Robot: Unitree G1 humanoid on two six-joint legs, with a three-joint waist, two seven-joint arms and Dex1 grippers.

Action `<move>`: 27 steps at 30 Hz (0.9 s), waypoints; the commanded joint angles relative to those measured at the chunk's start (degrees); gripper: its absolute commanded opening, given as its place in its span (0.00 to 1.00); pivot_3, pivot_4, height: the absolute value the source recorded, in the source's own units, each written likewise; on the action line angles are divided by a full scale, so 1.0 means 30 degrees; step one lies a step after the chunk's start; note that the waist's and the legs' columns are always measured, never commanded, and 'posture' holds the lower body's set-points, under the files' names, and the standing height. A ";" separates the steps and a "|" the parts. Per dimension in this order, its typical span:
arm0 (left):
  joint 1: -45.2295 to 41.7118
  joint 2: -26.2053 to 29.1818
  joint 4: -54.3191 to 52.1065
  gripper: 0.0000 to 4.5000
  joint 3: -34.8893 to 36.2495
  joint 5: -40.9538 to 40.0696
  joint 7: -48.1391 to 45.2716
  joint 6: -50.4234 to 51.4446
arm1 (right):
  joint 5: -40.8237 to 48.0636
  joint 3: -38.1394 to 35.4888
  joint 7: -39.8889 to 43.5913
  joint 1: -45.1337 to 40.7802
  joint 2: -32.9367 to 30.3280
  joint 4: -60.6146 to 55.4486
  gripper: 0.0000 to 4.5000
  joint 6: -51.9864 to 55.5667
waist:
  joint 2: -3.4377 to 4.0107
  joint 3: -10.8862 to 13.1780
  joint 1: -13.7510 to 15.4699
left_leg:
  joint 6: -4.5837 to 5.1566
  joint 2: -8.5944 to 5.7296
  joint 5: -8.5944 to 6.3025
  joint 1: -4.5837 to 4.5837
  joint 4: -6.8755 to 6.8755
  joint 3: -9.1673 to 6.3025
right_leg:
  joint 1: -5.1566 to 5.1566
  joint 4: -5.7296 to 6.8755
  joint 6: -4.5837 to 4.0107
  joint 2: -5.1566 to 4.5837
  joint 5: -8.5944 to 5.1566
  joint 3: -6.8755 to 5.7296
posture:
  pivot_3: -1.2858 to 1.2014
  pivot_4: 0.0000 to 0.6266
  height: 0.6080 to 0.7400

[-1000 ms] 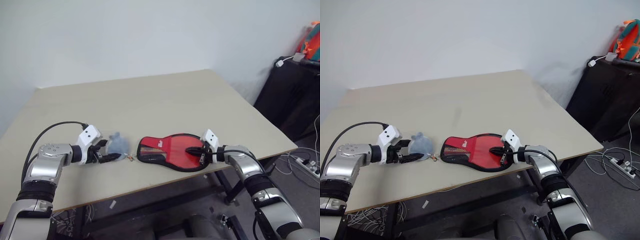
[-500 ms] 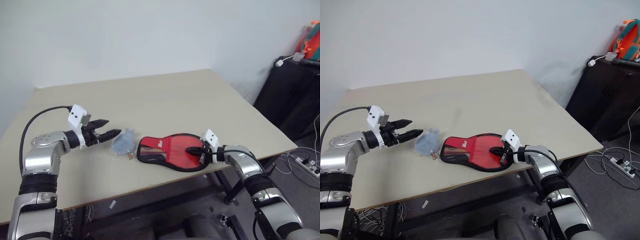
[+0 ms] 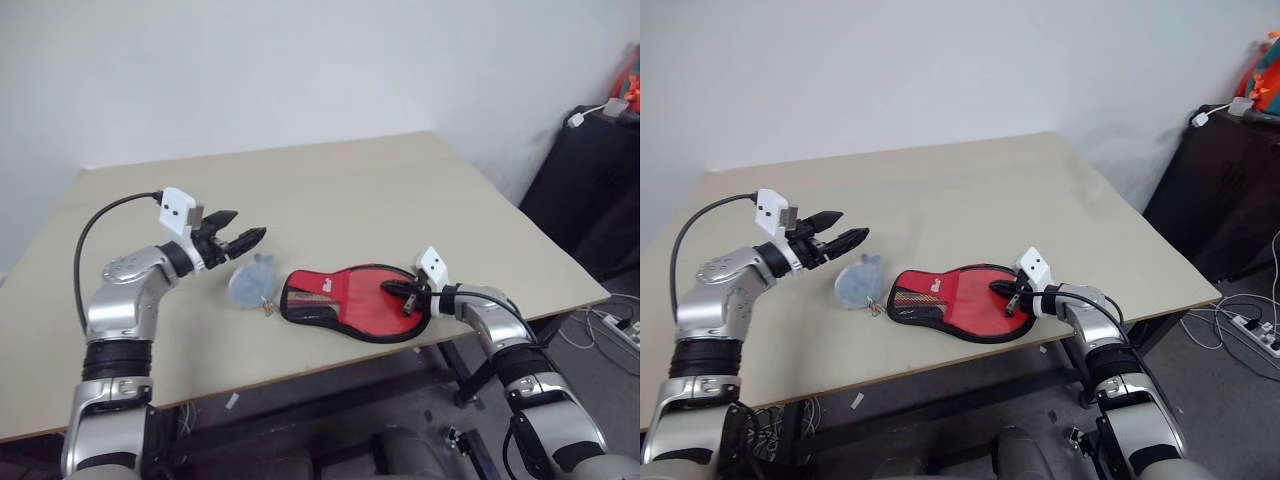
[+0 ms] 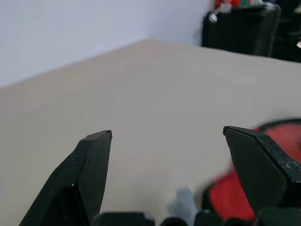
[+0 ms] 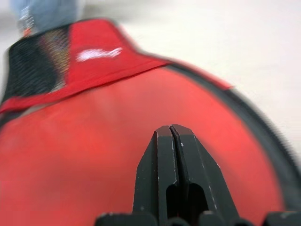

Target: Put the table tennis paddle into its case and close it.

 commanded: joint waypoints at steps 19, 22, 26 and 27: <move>0.0133 -0.2578 -0.0223 0.90 0.0404 0.2004 0.6227 -0.3089 | 0.1914 -0.3740 -0.4193 -0.3707 0.1012 -0.1596 0.00 -0.1046 | 0.0007 0.0012 0.0102 | -0.0210 -0.0226 -0.0126 -0.0551 0.0112 0.0100 | -0.0470 -0.0072 -0.0147 -0.0077 0.0184 0.0288 | 0.52 0.00 1.00; 0.0482 -0.2653 -0.0746 0.90 0.0580 0.2023 0.6863 -0.2983 | 0.2006 -0.3789 -0.4353 -0.3867 0.1091 -0.1500 0.00 -0.1126 | 0.0007 0.0012 0.0093 | -0.0207 -0.0220 -0.0123 -0.0512 0.0120 0.0096 | -0.0446 -0.0044 -0.0137 -0.0067 0.0178 0.0286 | 0.52 0.00 1.00; 0.0850 -0.2500 -0.1225 0.90 0.0648 0.1963 0.7189 -0.2755 | 0.2083 -0.3771 -0.4639 -0.4235 0.1370 -0.1329 0.00 -0.1190 | 0.0008 0.0012 0.0046 | -0.0203 -0.0213 -0.0120 -0.0486 0.0138 0.0102 | -0.0436 -0.0015 -0.0142 -0.0049 0.0183 0.0303 | 0.52 0.00 1.00; 0.0947 -0.2457 -0.1413 0.90 0.0661 0.1926 0.7232 -0.2663 | 0.2087 -0.3764 -0.4681 -0.4311 0.1429 -0.1321 0.00 -0.1186 | 0.0008 0.0012 0.0047 | -0.0203 -0.0209 -0.0120 -0.0471 0.0138 0.0113 | -0.0433 -0.0013 -0.0144 -0.0038 0.0188 0.0319 | 0.52 0.00 1.00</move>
